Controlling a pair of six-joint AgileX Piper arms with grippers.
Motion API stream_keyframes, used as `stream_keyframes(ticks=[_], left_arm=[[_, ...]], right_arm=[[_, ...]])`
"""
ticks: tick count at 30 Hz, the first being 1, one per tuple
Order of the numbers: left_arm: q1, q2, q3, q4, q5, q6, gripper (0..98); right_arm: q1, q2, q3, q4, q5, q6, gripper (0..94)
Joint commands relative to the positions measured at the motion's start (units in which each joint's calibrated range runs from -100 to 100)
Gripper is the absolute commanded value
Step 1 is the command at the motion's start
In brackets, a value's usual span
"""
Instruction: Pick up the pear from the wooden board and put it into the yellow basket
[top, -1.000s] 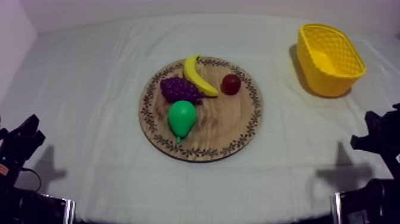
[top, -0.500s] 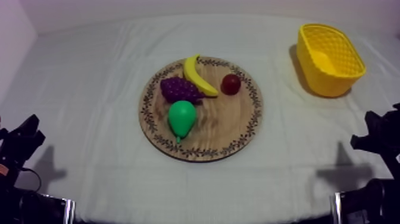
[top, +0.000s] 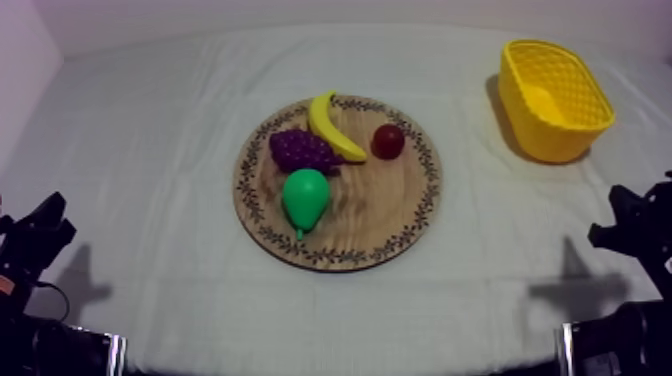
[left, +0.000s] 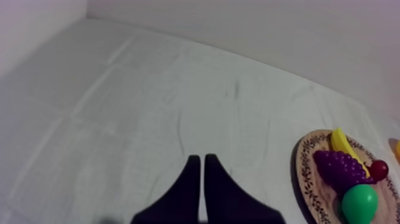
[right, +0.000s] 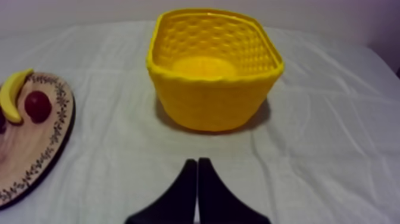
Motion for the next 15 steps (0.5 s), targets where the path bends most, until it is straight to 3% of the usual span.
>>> stream_keyframes(ticks=[1, 7, 15], left_arm=[[0.0, 0.0, -0.1, -0.01, 0.0, 0.0, 0.1], [0.0, 0.0, -0.1, -0.01, 0.0, 0.0, 0.1], [0.0, 0.0, -0.1, -0.01, 0.0, 0.0, 0.1]], right_arm=[[-0.3, 3.0, -2.4, 0.0, -0.6, -2.2, 0.3], [-1.3, 14.7, -16.4, -2.7, 1.9, -2.8, 0.3], [-3.4, 35.5, -42.2, -6.9, 14.8, -3.0, 0.3]])
